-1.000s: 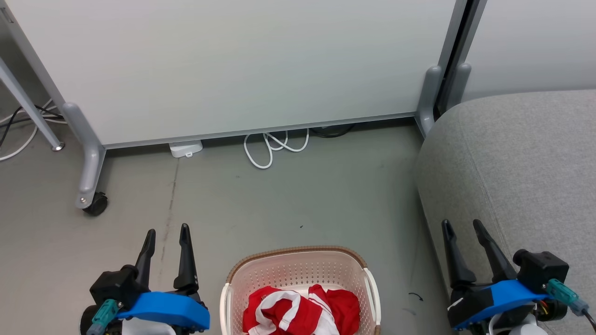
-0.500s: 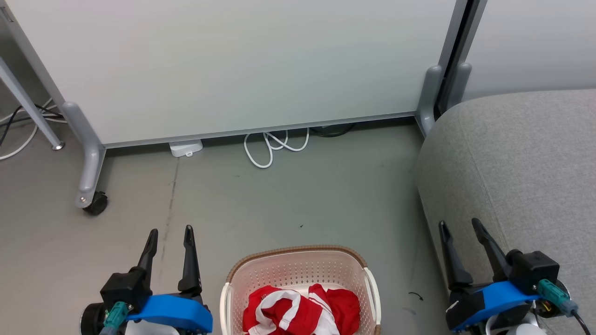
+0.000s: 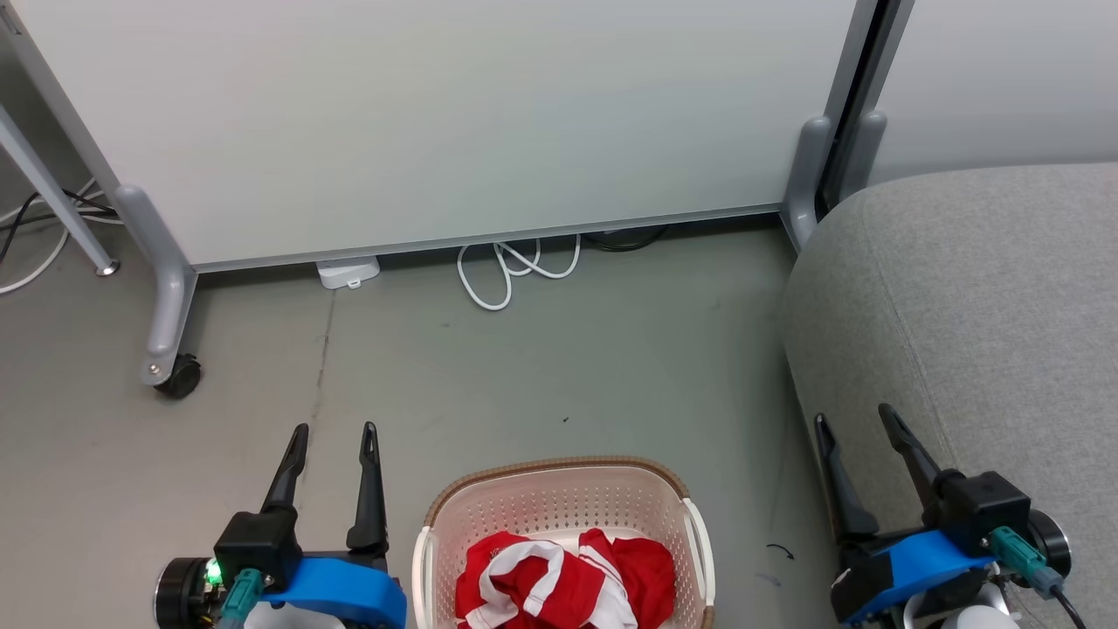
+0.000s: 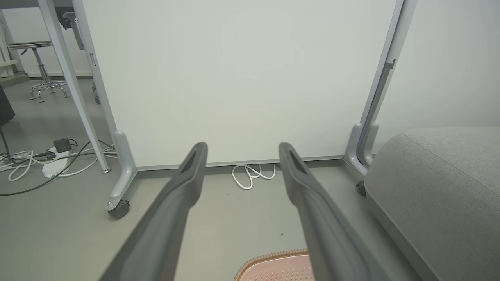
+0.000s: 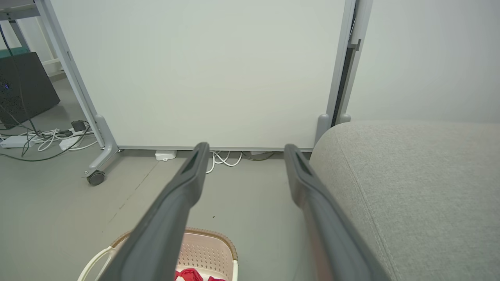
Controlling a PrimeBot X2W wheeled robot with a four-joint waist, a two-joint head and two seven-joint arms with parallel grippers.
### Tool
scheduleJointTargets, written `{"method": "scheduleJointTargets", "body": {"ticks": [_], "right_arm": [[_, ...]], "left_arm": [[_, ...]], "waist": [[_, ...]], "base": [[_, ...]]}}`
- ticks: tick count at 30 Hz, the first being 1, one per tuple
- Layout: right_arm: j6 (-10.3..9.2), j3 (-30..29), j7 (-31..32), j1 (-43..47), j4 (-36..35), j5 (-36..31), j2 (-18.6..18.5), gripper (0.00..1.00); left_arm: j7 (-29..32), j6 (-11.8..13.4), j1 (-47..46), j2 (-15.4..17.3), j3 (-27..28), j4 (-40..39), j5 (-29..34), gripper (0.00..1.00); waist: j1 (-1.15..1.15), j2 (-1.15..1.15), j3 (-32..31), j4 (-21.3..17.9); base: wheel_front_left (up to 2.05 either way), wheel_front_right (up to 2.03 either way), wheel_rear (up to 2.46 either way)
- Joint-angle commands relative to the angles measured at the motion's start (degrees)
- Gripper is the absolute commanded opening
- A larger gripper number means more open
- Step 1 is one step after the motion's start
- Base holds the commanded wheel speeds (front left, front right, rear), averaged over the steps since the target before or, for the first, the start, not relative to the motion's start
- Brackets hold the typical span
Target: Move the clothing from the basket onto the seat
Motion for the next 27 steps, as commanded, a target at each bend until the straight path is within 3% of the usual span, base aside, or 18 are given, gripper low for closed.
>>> {"method": "scheduleJointTargets", "body": {"ticks": [1,17,27], "right_arm": [[0.12,0.1,-0.5,-0.5,-0.2,-1.2,-0.3,1.00],[0.13,0.9,-0.2,-0.9,-0.2,-0.7,-0.3,1.00],[0.08,2.9,-0.1,-2.2,-1.1,-0.7,-0.3,1.00]], "left_arm": [[-0.5,0.2,-0.7,0.1,-0.2,0.1,1.1,1.00],[-0.5,-0.2,-0.1,-0.2,-0.2,0.6,1.1,1.00],[-0.5,-0.9,-1.8,-0.3,-1.6,8.5,0.9,1.00]], "waist": [[0.00,0.00,0.0,0.0],[0.00,0.00,0.5,-0.6],[0.00,0.00,4.1,-6.0]], "base": [[0.00,0.00,0.00],[0.00,0.00,0.00],[0.00,0.00,0.00]]}}
